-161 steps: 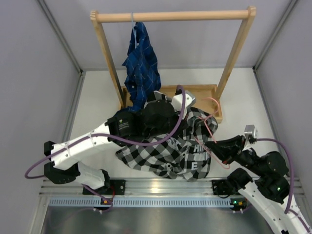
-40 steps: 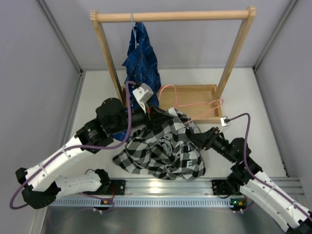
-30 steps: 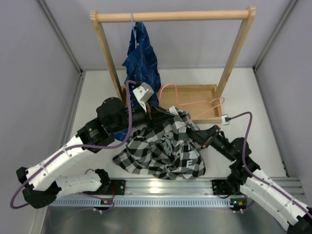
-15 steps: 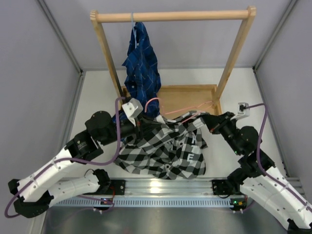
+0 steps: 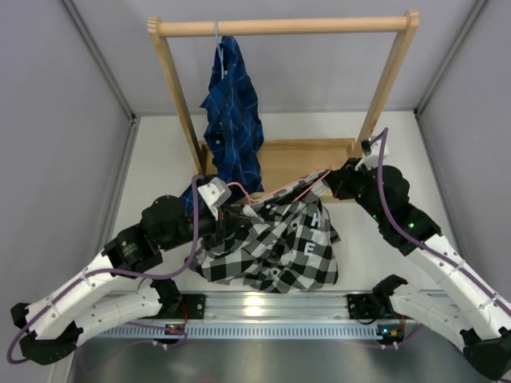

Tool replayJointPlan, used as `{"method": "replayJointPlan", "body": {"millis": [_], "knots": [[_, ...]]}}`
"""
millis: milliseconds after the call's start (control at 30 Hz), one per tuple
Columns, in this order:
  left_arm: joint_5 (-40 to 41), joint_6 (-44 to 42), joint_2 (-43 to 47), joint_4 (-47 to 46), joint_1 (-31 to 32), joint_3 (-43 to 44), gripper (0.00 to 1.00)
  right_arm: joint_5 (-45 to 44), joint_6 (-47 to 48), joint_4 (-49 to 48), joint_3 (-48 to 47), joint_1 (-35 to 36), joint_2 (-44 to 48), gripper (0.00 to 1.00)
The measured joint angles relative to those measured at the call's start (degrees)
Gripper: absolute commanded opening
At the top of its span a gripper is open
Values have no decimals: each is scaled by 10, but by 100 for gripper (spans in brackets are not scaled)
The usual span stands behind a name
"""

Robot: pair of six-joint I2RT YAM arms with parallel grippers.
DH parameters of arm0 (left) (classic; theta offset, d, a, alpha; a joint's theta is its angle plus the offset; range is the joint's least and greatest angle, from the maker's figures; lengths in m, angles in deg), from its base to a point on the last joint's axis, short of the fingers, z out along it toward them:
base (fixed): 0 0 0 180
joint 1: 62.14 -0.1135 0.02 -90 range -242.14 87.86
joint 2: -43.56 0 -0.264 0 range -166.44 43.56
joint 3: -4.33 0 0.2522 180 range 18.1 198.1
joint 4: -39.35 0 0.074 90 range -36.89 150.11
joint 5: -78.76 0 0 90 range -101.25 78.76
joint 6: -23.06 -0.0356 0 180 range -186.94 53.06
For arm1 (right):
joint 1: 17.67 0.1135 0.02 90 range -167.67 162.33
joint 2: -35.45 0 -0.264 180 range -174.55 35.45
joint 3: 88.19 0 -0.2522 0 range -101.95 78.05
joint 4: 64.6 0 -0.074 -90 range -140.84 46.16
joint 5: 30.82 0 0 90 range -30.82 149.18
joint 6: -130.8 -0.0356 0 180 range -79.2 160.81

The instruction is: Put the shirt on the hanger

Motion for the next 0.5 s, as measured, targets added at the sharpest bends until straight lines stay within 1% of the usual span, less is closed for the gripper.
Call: {"method": "replayJointPlan", "body": {"millis": [300,500], "knots": [[4,0,1,16,-1,-1,0,111,77,16,-60,-68,-55,0],[9,-1,0,17,-2,-4,0,140,139,45,-110,-78,-91,0]]}}
